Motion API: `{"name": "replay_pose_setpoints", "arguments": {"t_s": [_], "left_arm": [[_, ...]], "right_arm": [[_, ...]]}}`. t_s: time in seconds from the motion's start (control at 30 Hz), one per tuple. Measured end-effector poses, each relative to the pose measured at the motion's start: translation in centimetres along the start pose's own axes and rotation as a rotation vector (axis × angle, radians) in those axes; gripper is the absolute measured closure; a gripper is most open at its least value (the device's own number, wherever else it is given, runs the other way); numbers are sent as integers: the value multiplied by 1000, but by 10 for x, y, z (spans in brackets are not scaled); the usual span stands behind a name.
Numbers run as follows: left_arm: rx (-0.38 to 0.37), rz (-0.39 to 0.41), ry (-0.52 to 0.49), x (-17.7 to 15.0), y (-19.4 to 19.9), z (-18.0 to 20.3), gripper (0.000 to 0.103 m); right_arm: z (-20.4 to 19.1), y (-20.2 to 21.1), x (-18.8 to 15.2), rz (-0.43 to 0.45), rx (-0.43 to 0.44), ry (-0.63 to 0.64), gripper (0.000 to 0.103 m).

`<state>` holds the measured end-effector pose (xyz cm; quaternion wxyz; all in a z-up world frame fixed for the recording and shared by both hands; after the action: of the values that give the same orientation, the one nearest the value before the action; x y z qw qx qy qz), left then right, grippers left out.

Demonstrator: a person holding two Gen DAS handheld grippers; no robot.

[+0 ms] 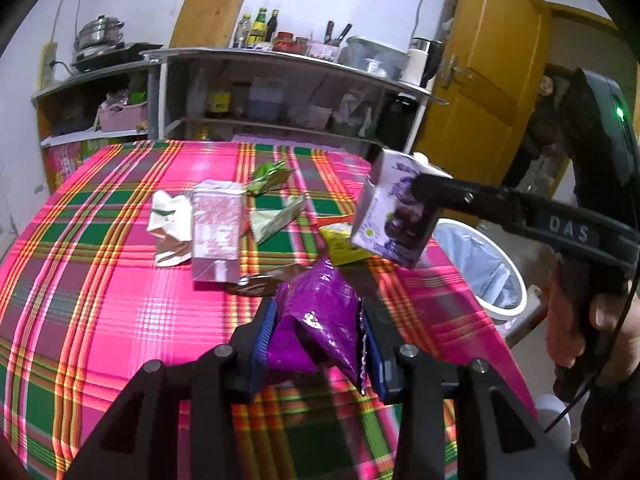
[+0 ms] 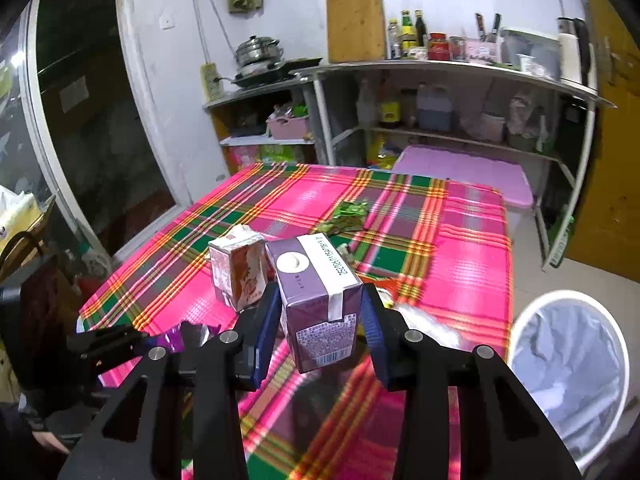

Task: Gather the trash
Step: 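Grasp the purple-white juice carton with the right gripper, then carry wrapper and carton over the bin and open both grippers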

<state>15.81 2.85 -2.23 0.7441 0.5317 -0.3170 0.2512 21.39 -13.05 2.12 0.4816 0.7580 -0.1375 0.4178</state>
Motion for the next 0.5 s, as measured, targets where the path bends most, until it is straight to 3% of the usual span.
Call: {"name": "replay_pose_setpoints", "arguments": {"t_s": [0.5], "left_arm": [[-103, -6, -102, 12, -5, 65, 62]], "right_arm": [[44, 72, -45, 50, -89, -130, 62]]}}
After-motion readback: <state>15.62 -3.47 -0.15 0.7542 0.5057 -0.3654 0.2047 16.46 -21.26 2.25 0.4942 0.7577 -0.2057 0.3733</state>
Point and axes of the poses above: each gripper's, at about its wrist camera, not at the fingertips, and y roughly against the way its jaws point, z to its right, x to its top, the point moved 2 cm from there along -y, roughly the way its jaws point, and after that the axes turned 1 degree about -z, right-handed, at the moved point
